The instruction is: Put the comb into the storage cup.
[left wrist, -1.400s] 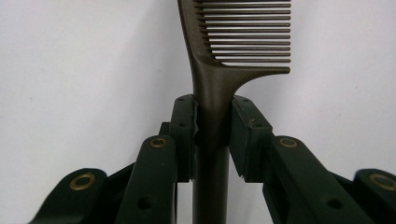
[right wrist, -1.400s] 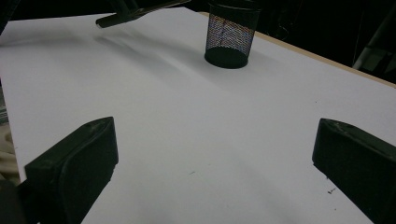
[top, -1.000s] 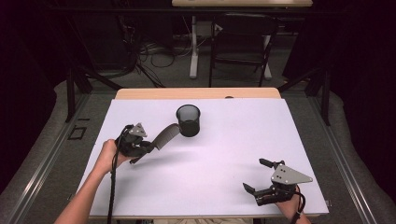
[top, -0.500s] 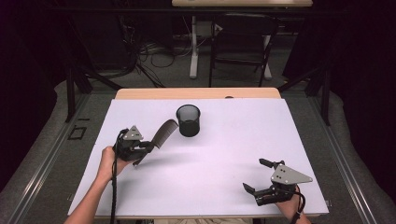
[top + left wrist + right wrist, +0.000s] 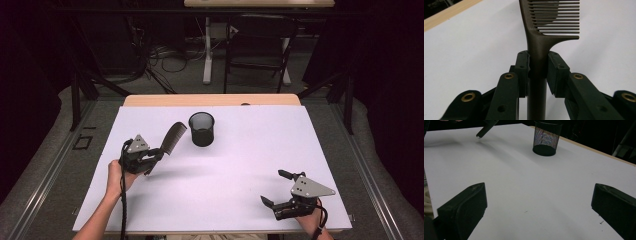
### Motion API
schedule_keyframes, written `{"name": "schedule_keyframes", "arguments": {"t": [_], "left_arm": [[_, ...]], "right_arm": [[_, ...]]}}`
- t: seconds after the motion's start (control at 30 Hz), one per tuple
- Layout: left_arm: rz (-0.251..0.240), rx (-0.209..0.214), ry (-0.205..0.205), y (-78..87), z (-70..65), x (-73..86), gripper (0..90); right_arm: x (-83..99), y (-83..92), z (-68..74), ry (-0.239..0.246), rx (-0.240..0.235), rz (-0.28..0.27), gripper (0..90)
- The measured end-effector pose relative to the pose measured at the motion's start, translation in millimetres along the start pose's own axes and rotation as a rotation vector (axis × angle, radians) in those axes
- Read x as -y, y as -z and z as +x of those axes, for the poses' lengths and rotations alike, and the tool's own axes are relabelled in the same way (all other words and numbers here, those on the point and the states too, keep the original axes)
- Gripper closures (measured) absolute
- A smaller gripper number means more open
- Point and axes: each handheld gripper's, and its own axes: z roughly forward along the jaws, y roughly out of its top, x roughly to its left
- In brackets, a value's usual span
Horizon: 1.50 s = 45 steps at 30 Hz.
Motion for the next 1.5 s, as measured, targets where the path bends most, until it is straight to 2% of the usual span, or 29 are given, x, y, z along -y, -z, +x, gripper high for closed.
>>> {"name": "schedule_keyframes", "arguments": {"t": [0.27, 0.33, 0.77, 1.13, 1.5], "left_arm": [[-0.033, -0.022, 0.001, 0.6, -3.1, -2.5, 72.3], [-0.06, -0.035, 0.011, 1.4, -3.5, -3.1, 72.3], [-0.121, -0.069, 0.042, 0.5, -5.7, -8.3, 72.4], [-0.166, -0.088, 0.047, -0.7, -7.3, -13.2, 72.3], [-0.205, -0.104, 0.073, -5.3, -7.3, -18.6, 72.3]], "right_arm": [[0.1, -0.3, -0.4, -0.001, -0.002, 0.0, 0.0], [0.0, -0.5, -0.2, -0.002, -0.002, -0.001, 0.0], [-0.1, -0.9, -1.2, -0.007, -0.005, 0.002, 0.0], [-0.2, -2.0, -0.7, -0.007, -0.006, 0.004, 0.0], [0.2, -3.9, -0.7, -0.009, -0.01, 0.007, 0.0]]}}
